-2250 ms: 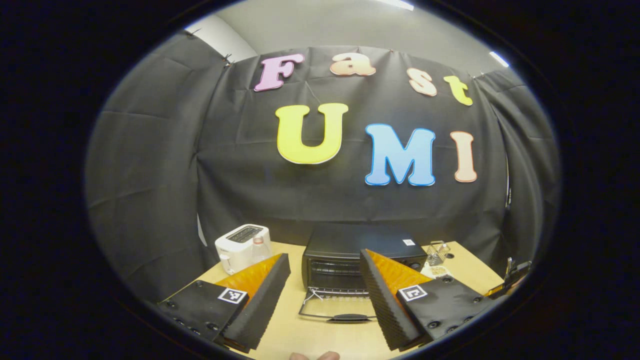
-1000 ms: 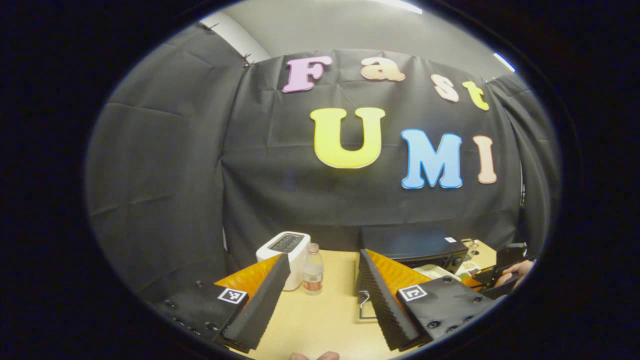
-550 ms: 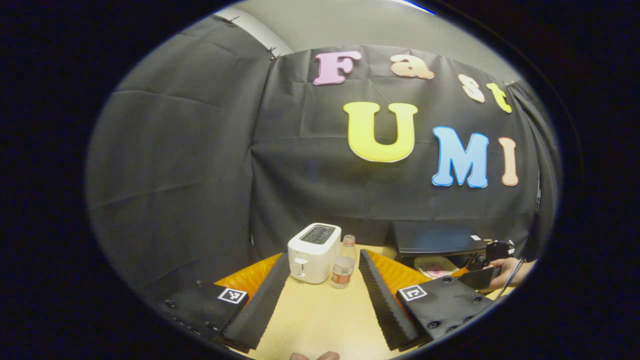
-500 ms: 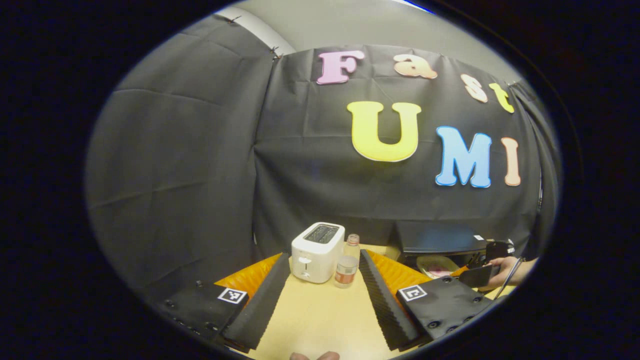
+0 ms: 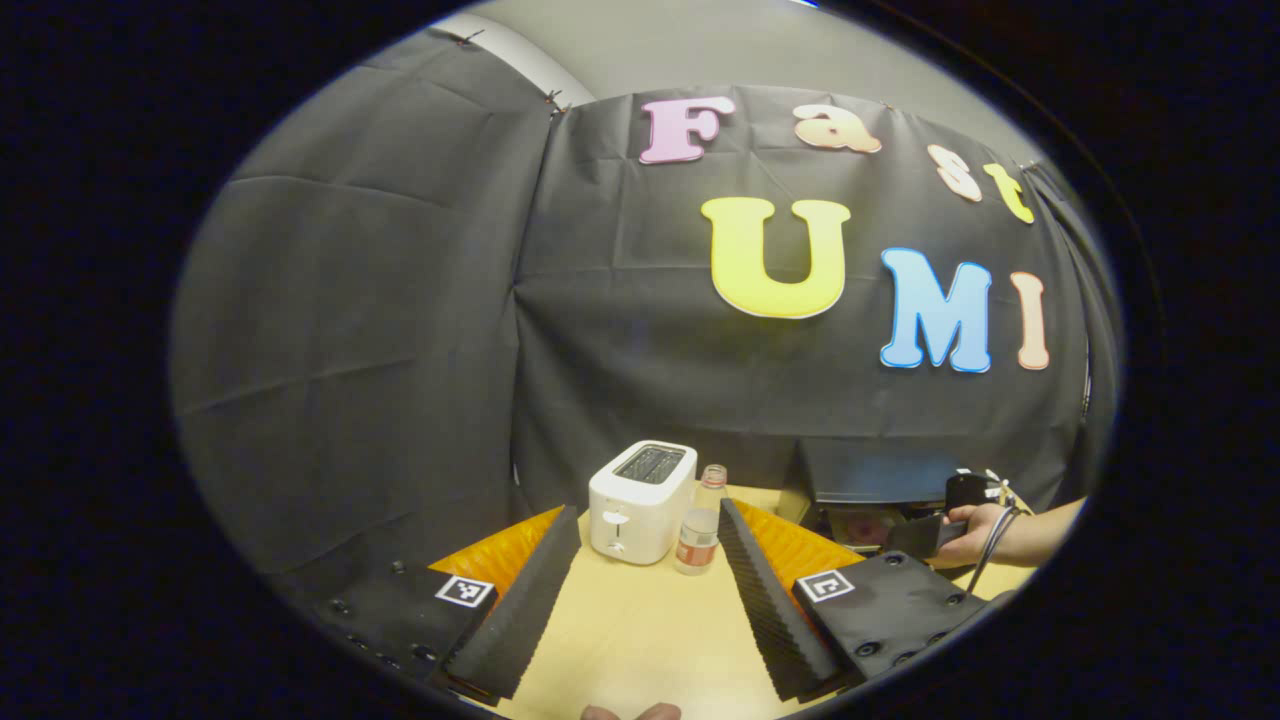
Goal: Open the electric oven with the left hand, put the food in, and close the electric oven.
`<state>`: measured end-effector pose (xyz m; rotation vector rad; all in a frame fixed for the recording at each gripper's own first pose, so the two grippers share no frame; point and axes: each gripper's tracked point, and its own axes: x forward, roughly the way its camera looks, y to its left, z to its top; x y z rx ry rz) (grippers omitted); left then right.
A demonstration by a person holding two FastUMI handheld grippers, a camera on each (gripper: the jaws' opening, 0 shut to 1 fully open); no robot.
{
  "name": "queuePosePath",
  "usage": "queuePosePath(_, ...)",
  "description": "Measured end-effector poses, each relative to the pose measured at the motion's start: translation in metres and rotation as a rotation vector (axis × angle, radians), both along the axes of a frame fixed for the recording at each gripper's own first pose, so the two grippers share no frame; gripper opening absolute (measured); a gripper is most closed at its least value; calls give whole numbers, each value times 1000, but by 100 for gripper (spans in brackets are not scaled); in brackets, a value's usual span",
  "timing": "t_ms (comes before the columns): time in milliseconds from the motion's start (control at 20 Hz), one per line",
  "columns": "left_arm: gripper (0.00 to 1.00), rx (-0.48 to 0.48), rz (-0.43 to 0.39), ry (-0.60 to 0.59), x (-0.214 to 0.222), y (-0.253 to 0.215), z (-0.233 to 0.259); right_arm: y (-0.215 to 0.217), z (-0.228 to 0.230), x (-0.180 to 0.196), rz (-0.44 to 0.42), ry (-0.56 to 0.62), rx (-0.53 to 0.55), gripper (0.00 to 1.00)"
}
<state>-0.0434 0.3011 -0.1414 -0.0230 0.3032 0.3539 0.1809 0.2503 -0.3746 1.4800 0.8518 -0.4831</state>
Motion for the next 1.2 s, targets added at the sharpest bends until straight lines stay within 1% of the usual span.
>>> queuePosePath(50,98,5,-11,-7,3,-6,3,-2,6,-3,18,-13,-10,7)
queuePosePath(100,98,9,-23,-13,6,-12,3,-5,14,-5,37,-45,-13,11)
queuePosePath(150,98,12,-36,-17,9,-18,4,-5,22,-10,89,-78,-22,19)
queuePosePath(200,98,12,-48,-20,12,-26,6,-6,29,-18,159,-107,-38,22)
queuePosePath(250,98,8,-61,-23,15,-34,6,-8,33,-22,235,-122,-61,29)
queuePosePath(350,99,-1,-96,-29,25,-56,8,-21,47,-48,352,-151,-132,30)
queuePosePath(500,98,-14,-156,-34,40,-91,6,-57,66,-81,503,-217,-277,29)
queuePosePath(550,98,-19,-182,-38,46,-106,8,-72,74,-91,549,-239,-333,30)
queuePosePath(600,94,-20,-209,-44,52,-121,11,-88,82,-100,590,-262,-399,29)
queuePosePath(700,98,-14,-259,-64,63,-148,20,-119,106,-109,656,-327,-554,29)
queuePosePath(800,98,-12,-302,-80,72,-176,28,-142,136,-114,703,-415,-702,29)
queuePosePath(850,98,-14,-320,-88,75,-190,32,-154,155,-114,705,-464,-765,29)
queuePosePath(900,94,-16,-338,-94,77,-202,34,-165,175,-114,700,-509,-822,29)
queuePosePath(950,95,-18,-355,-99,78,-215,37,-176,194,-114,696,-546,-874,29)
queuePosePath(1100,97,-10,-394,-113,83,-250,46,-198,238,-122,671,-646,-1007,29)
queuePosePath(1200,98,1,-403,-129,82,-265,54,-209,264,-127,669,-703,-1076,29)
